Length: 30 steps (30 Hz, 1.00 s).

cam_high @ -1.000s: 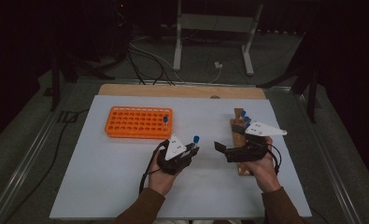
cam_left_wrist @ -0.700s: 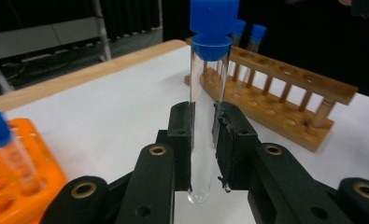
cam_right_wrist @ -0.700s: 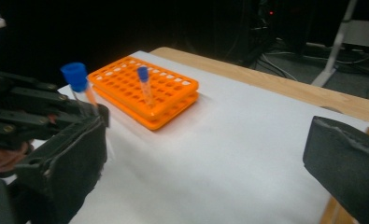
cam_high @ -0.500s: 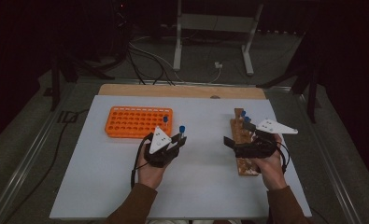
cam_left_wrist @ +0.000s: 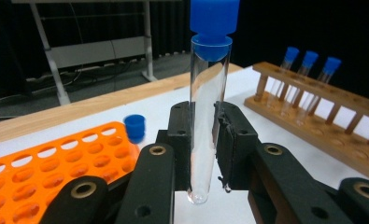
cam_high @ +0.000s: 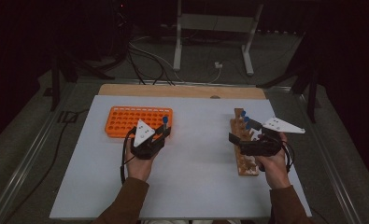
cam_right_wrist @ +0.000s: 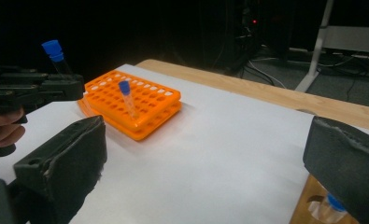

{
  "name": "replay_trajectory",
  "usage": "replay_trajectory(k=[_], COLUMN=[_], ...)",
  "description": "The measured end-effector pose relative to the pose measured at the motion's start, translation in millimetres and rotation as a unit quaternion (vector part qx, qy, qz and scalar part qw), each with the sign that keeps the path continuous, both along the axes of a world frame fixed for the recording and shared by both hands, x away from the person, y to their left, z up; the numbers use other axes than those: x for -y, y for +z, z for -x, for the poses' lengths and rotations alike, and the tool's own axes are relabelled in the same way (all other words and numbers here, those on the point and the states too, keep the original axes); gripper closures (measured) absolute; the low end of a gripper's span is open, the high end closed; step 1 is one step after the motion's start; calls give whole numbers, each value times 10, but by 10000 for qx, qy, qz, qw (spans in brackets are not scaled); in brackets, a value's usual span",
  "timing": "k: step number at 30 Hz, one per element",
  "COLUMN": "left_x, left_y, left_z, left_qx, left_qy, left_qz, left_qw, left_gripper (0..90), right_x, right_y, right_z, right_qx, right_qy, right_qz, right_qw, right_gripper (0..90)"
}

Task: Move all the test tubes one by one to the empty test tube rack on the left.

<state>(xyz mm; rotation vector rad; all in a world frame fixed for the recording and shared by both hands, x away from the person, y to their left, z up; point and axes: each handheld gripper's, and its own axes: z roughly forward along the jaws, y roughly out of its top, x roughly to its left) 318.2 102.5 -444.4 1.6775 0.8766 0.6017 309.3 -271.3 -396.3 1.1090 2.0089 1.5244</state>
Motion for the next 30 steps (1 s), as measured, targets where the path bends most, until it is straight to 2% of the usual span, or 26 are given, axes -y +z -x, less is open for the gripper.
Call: replay_trajectory(k=[3,6,14,25,30], left_x=[-58,-107,-161,-188,-179], left_y=[-24,-42,-112,-298,-368], left_z=[-75,-141,-300,-502,-555], left_qx=[10,5,-56,-177,-260], left_qy=[10,52,211,476,519], left_qz=[158,206,30,38,-60], left_qw=[9999,9998,9998,9987,9983], left_gripper=[778,778,779,779,779], right_x=[29,55,84,104,110], right_y=[8,18,34,44,43], right_z=[-2,0,8,15,14], right_qx=[6,28,53,89,92], right_qy=[-44,-61,-73,-44,-40], right_qz=[-33,-58,-80,-131,-116], right_qw=[10000,10000,9999,9999,9999], right_gripper=[0,0,0,0,0])
